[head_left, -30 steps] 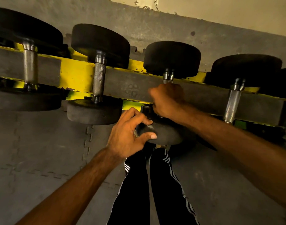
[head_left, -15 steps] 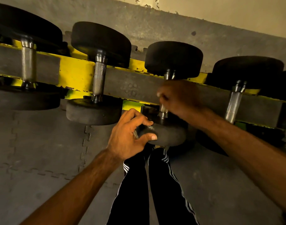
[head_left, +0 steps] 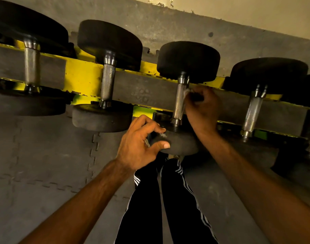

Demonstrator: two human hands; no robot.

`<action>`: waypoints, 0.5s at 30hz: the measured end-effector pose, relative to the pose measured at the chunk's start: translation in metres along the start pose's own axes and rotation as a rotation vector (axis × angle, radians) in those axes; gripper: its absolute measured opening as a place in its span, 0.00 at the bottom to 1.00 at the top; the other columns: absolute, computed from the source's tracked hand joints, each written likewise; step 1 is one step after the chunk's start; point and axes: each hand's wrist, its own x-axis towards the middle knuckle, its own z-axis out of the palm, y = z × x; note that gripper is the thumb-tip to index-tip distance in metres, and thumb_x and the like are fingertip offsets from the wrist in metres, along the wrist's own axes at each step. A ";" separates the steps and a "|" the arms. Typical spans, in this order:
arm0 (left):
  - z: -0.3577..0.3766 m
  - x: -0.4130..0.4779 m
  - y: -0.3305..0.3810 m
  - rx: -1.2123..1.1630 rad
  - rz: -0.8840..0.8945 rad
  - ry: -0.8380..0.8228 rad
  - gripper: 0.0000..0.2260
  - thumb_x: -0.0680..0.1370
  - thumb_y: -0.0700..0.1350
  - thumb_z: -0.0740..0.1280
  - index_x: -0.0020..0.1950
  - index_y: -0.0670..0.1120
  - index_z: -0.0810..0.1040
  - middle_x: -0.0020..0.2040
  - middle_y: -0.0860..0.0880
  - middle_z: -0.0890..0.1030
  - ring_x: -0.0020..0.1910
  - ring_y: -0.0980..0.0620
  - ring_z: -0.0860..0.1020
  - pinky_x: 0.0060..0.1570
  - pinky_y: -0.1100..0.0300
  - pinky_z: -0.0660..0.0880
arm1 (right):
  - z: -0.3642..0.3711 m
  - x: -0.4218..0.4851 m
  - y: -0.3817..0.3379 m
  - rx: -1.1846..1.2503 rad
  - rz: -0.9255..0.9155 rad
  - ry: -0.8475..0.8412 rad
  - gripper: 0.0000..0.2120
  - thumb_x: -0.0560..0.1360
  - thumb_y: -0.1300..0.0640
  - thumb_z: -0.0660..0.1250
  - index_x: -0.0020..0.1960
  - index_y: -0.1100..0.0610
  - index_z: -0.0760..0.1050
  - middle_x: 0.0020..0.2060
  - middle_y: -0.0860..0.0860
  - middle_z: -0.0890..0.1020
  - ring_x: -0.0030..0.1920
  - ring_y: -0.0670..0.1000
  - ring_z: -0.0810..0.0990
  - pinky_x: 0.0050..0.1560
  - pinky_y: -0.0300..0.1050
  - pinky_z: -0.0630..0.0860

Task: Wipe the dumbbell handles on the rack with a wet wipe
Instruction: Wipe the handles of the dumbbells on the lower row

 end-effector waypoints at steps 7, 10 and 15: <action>0.002 -0.003 -0.003 0.002 0.013 0.019 0.19 0.71 0.61 0.75 0.53 0.49 0.83 0.51 0.52 0.77 0.56 0.47 0.77 0.49 0.48 0.77 | -0.010 0.020 0.017 0.503 0.561 -0.292 0.07 0.75 0.61 0.71 0.45 0.49 0.78 0.44 0.47 0.84 0.51 0.49 0.82 0.54 0.46 0.77; 0.002 -0.003 -0.004 0.000 0.016 0.018 0.19 0.71 0.61 0.75 0.53 0.49 0.83 0.51 0.51 0.77 0.56 0.47 0.77 0.49 0.48 0.77 | 0.000 0.033 0.015 0.745 0.660 -0.304 0.08 0.79 0.63 0.65 0.49 0.51 0.76 0.41 0.47 0.82 0.43 0.45 0.82 0.43 0.40 0.77; 0.004 -0.004 -0.004 0.000 0.007 0.025 0.19 0.71 0.60 0.76 0.53 0.49 0.83 0.51 0.51 0.77 0.56 0.46 0.77 0.51 0.48 0.76 | -0.024 0.022 0.032 0.422 0.629 -0.576 0.10 0.75 0.67 0.69 0.44 0.52 0.79 0.42 0.49 0.84 0.48 0.49 0.82 0.52 0.44 0.77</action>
